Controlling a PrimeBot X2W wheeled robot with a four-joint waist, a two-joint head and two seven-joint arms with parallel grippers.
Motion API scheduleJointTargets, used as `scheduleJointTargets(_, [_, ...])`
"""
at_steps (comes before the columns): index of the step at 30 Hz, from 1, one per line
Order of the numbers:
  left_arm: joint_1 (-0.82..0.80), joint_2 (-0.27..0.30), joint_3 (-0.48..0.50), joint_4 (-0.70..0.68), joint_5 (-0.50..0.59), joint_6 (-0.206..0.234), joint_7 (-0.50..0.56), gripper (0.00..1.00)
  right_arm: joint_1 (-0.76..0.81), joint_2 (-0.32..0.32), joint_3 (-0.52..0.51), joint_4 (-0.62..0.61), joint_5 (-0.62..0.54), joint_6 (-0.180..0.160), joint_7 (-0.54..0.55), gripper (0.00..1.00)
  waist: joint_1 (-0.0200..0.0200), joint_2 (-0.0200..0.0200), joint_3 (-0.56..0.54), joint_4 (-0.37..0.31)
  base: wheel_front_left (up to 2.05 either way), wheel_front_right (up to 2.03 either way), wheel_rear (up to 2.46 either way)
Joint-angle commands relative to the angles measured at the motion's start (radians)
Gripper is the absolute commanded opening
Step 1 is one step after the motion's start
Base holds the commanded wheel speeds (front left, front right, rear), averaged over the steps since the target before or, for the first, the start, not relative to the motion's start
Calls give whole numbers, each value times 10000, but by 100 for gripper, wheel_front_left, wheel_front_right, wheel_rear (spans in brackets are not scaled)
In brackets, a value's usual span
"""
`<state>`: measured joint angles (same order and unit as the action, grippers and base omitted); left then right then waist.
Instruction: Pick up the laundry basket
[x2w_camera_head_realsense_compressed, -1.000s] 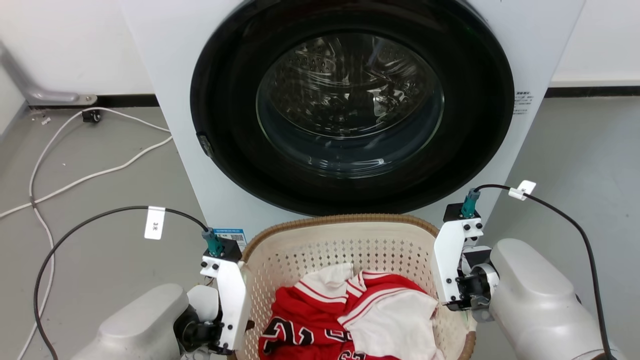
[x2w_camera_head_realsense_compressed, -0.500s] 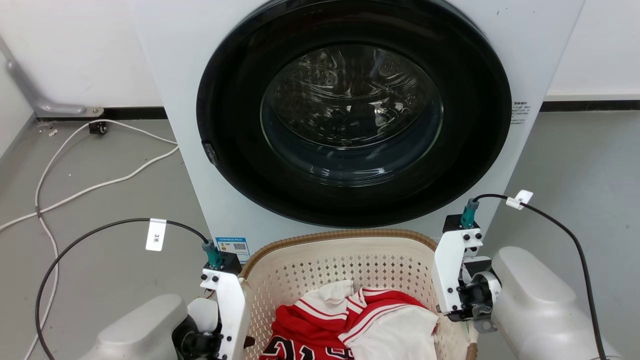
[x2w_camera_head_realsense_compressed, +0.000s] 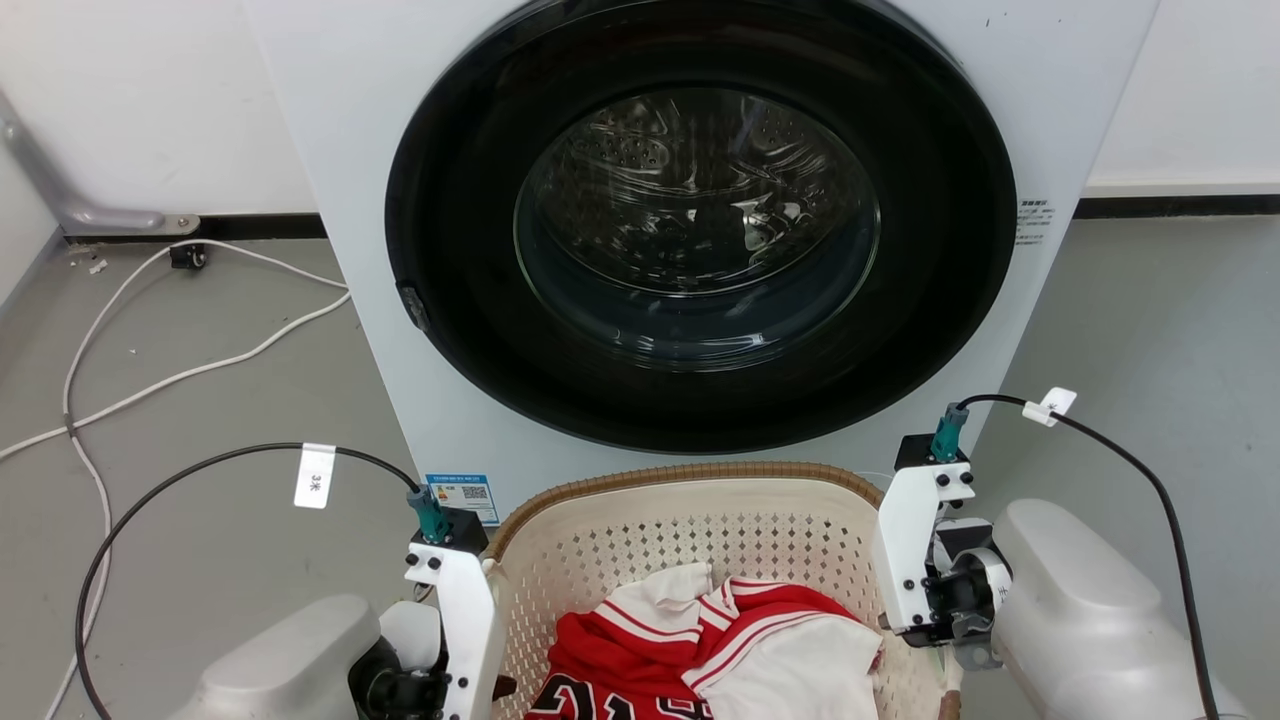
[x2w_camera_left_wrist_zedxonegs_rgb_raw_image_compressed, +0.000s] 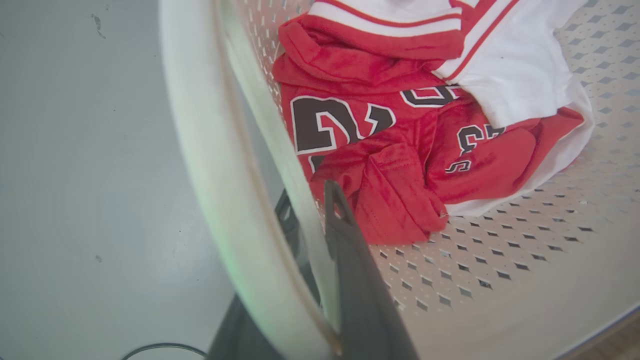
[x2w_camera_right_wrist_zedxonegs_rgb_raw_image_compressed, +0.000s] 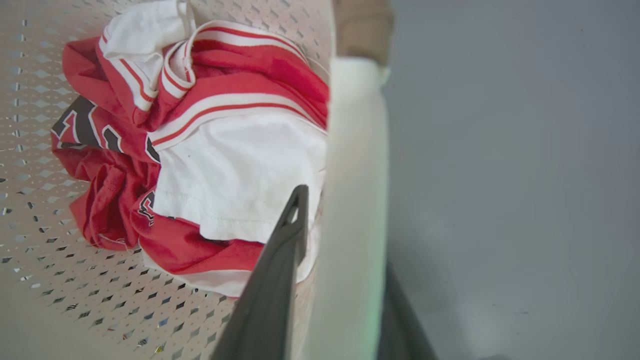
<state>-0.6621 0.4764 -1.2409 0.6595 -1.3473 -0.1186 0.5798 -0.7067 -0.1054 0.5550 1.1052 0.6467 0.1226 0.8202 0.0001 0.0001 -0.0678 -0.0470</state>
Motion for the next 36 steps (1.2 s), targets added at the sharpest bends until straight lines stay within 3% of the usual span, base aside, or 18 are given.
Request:
scheduleJointTargets(1, [-119, -108, -36, -149, -17, -207, -47, 0, -83, 27, 50, -26, 64, 146, -31, 0, -1, -1, 13, 0, 0, 0, 0])
scheduleJointTargets(36, [-532, -254, -314, 220, -82, -207, -464, 0, -255, 30, 640, 301, 802, 148, -186, 0, -1, -1, 58, -8, 0, 0, 0])
